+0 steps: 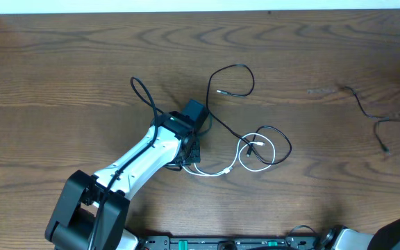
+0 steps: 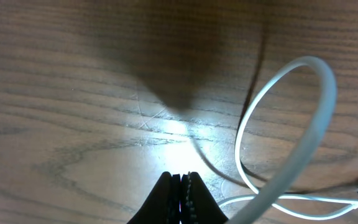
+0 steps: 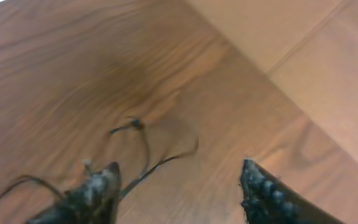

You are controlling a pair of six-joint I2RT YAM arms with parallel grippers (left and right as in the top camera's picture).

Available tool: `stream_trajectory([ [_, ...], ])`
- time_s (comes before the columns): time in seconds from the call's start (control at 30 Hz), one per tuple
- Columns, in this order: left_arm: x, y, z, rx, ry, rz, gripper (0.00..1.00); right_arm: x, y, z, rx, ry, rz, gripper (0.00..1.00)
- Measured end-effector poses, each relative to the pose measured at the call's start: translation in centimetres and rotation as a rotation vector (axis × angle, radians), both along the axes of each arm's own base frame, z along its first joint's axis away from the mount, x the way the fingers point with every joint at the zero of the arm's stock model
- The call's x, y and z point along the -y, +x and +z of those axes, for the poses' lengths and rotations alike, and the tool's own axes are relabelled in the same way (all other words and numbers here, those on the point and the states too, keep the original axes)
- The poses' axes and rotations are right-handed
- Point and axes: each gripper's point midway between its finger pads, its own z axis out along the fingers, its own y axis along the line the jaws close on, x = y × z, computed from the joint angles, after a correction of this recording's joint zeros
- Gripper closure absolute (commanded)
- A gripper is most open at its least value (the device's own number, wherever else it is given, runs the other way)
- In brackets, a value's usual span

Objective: Untangle cables

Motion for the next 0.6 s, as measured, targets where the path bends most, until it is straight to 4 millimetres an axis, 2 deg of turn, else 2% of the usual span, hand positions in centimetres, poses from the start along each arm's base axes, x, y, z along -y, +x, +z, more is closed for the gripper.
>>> stream_trajectory([
  [0.23, 0.1, 0.1, 0.0, 0.004, -0.002, 0.000, 0.92, -3.6, 2.4, -0.6, 0.077, 0.151, 0.185, 0.35],
  [0.4, 0.2, 0.3, 0.0, 0.014, -0.009, 0.000, 0.92, -8.0, 3.5, -1.2, 0.116, 0.322, 0.361, 0.29],
  [0.6, 1.2, 0.9, 0.1, 0.031, -0.058, -0.002, 0.92, -13.5, 3.3, -2.1, 0.089, 0.501, 0.509, 0.37],
])
